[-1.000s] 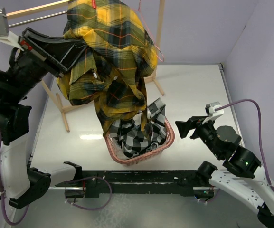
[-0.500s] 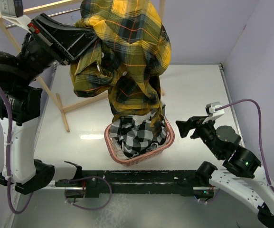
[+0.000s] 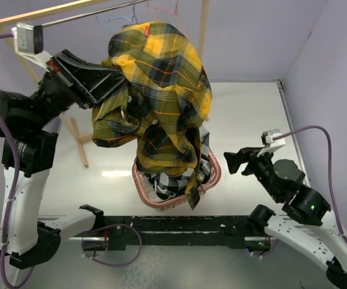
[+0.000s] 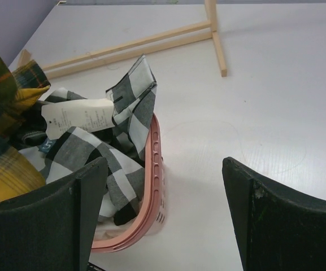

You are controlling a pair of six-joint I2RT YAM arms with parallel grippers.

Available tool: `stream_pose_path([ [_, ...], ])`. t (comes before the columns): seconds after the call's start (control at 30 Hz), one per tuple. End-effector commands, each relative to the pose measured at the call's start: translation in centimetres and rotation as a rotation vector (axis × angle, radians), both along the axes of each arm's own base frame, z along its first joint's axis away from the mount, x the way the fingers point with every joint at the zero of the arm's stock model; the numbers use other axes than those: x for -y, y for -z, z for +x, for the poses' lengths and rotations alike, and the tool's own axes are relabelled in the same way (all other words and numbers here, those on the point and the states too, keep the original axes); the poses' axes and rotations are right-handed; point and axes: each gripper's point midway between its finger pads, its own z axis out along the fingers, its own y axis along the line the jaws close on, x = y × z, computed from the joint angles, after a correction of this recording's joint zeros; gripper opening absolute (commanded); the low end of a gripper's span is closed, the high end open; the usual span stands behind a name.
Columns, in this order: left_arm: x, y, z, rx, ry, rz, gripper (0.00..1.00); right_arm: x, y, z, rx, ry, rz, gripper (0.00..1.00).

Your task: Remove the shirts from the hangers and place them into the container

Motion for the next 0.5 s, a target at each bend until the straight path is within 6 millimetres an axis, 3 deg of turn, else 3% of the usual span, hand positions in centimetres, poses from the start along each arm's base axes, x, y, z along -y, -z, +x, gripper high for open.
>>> stream_pose_path([
  [0.0, -0.2, 3.0, 3.1, -0.032, -0.127, 0.042, 0.00, 1.0, -2.2, 0.2, 0.044, 0.055, 0.046, 0.84],
  [0.3, -0.2, 12.7, 8.3, -0.191, -0.281, 0.229, 0.00, 3.0, -2.7, 0.3, 0.073, 0.136, 0.035, 0.84],
  [0.47, -0.6, 20.0, 9.5, -0.313, -0.325, 0.386, 0.00, 4.9, -3.7, -0.3, 0.113, 0.198, 0.062, 0.84],
])
